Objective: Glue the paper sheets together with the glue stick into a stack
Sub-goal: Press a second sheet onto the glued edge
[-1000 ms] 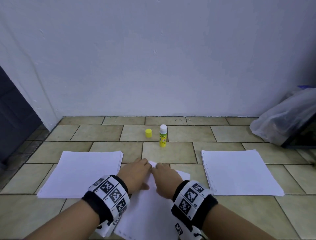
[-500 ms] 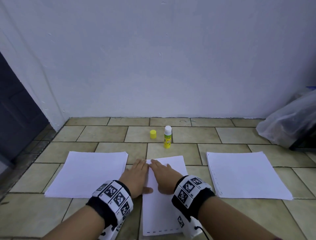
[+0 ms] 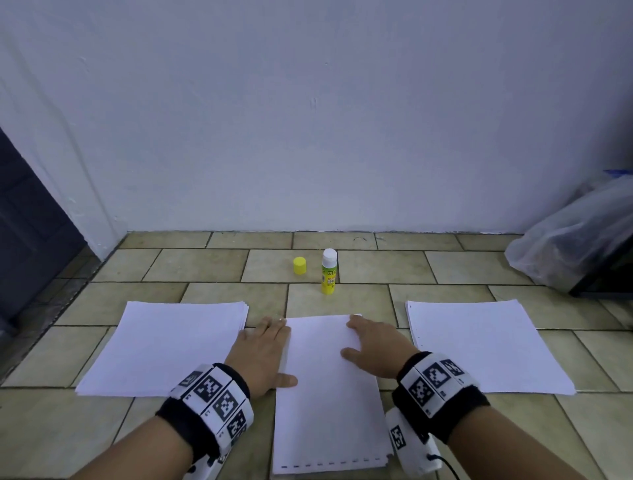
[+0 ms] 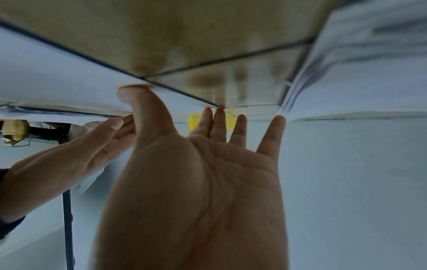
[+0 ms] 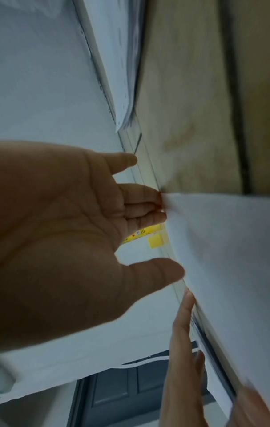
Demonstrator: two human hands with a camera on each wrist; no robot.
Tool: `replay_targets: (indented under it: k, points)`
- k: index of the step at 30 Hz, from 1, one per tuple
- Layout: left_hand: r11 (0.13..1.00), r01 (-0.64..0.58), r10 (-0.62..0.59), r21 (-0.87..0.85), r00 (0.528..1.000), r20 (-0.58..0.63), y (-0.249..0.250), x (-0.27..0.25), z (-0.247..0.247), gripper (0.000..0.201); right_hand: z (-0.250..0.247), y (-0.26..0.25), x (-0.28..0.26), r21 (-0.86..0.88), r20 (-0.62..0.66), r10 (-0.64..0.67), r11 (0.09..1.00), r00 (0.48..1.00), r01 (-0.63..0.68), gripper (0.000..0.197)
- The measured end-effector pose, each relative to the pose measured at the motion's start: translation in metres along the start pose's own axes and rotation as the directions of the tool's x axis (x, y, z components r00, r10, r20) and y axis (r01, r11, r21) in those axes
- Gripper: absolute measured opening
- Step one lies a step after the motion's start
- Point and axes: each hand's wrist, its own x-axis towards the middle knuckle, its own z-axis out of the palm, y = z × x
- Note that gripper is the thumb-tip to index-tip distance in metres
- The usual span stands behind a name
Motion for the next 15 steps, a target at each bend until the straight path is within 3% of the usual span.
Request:
replay_targets:
  k: [4, 8, 10, 13, 15]
  points:
    - [1.0, 0.012, -0.012, 0.001, 1.0, 0.027, -0.004, -0.002, -0.005, 0.095, 0.0, -0.012, -0.002, -0.123, -0.011, -0.007, 0.992, 1.0, 0.006, 0.074]
    - [0.999, 0.033, -0.033, -0.01, 0.995, -0.089, -0.004, -0.007, -0.018, 0.068, 0.003, -0.031, -0.006, -0.332, -0.023, 0.024, 0.943, 0.999, -0.03, 0.058]
    - [0.992, -0.053, 0.034, -0.114, 0.986, -0.163, 0.0, -0.008, -0.019, 0.057, 0.006, -0.042, -0.007, -0.311, -0.021, -0.012, 0.95, 1.0, 0.005, 0.04]
    - [0.937, -0.264, 0.23, -0.23, 0.959, -0.164, 0.005, -0.011, -0.009, 0.07, 0.017, -0.06, -0.004, -0.26, 0.017, -0.069, 0.963, 0.997, 0.071, 0.038]
    - [0.947, -0.254, 0.238, -0.198, 0.966, -0.104, 0.002, -0.017, -0.003, 0.072, 0.026, -0.069, -0.002, -0.293, 0.041, -0.092, 0.951, 0.995, 0.1, 0.035]
